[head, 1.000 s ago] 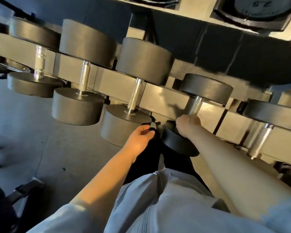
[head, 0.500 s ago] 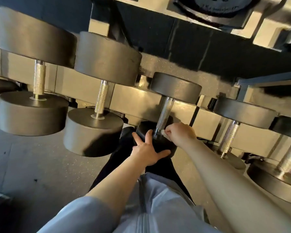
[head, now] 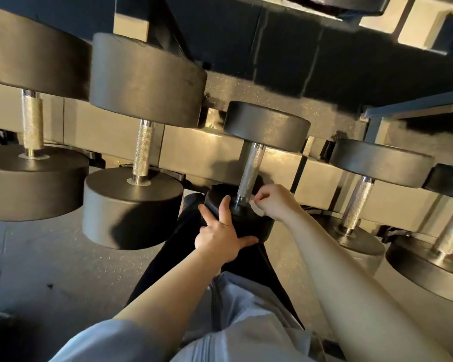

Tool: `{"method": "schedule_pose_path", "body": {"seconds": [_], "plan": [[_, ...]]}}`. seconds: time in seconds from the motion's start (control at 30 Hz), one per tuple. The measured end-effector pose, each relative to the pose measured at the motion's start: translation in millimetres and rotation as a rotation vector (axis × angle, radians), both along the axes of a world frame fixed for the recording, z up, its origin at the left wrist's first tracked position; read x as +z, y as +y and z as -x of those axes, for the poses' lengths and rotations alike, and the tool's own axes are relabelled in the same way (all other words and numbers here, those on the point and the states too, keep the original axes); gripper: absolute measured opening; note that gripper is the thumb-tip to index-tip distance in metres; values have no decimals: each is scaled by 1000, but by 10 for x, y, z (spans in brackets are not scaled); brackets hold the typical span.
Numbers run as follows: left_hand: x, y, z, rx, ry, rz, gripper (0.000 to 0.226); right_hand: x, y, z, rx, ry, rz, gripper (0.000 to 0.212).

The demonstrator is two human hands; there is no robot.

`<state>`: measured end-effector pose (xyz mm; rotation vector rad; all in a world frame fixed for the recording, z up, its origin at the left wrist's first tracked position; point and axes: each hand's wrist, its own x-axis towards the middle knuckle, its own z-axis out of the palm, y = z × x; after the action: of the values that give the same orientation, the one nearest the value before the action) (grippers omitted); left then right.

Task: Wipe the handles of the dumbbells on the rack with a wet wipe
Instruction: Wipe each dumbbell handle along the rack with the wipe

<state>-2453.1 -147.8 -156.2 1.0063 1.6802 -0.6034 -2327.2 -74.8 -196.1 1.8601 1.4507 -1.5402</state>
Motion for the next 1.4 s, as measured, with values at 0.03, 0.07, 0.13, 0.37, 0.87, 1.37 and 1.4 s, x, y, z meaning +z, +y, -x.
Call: {"method": "schedule_pose_path", "body": {"seconds": [0.03, 0.07, 0.13, 0.37, 0.87, 1.37, 1.4], "plan": [[-2, -1, 2, -1, 3, -5, 114, 43, -11, -11, -4, 15, -5, 9], [-8, -2, 4, 2, 3, -8, 115, 59, -27, -12, -14, 15, -12, 8], [-9, -1, -2, 10, -3, -2, 115, 36, -29, 19, 5, -31, -36, 6], [-42, -7, 9, 6, 6, -20, 115, -141, 99, 197, 93, -187, 44, 22], [-82, -43, 54, 35, -60, -82, 111, 11, 76, 151, 0, 64, -830, 15], [-44, -30, 19, -107, -10, -79, 106, -37, 299, 506, -1503, 231, -371, 31], [-47, -41, 20, -107, -13, -79, 103, -62, 322, 532, -1459, 196, -422, 33]]}}
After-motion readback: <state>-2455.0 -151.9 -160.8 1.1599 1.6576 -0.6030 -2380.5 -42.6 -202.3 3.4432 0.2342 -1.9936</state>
